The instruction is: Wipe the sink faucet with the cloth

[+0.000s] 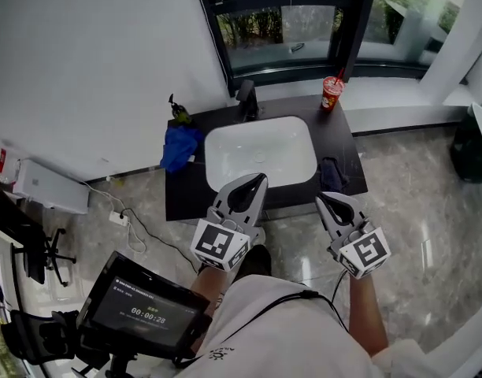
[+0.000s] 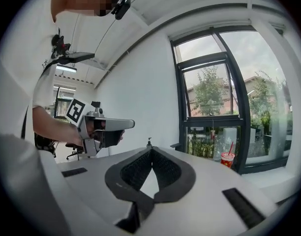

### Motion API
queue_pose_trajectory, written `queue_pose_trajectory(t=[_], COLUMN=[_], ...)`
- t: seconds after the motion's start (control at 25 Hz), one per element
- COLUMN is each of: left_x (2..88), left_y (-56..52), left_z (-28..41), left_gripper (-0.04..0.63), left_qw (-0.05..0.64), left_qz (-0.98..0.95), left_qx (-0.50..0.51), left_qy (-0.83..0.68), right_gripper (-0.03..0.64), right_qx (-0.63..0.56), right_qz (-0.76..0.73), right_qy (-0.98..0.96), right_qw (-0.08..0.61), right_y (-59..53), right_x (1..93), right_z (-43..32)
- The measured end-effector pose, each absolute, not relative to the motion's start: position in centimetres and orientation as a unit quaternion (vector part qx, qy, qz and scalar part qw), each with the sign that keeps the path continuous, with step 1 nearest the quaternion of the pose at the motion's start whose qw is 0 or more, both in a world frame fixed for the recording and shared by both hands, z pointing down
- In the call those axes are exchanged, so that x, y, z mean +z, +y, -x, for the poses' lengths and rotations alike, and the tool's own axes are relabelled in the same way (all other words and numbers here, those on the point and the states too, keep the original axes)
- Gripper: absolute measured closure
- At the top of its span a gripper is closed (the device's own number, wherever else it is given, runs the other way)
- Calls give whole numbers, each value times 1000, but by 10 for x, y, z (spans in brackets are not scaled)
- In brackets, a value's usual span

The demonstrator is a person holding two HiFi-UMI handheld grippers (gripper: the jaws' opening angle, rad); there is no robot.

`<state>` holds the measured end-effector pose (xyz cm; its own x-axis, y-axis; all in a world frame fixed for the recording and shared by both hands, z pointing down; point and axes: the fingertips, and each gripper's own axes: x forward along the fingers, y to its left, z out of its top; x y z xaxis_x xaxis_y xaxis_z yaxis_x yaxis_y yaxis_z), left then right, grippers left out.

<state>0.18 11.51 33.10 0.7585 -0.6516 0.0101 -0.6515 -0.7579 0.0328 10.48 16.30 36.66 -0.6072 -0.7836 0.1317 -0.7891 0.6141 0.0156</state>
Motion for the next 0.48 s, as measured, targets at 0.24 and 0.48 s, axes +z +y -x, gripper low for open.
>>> queue_pose_trajectory(t=[0.24,0.48], left_x=[350,335], left_y=[214,278], left_z=[-19,-7], left_gripper=[601,601], left_qw=[32,21], left_qz=[-928,-914], left_qx=[12,14], left_qy=[-372,-405], right_gripper=[612,612], right_qx=[28,16], right_qz=[-424,-400], right_qy=[-903,-915], right_qw=[55,44], right_y=[250,302], right_x=[375,355], right_z=[-121,-119])
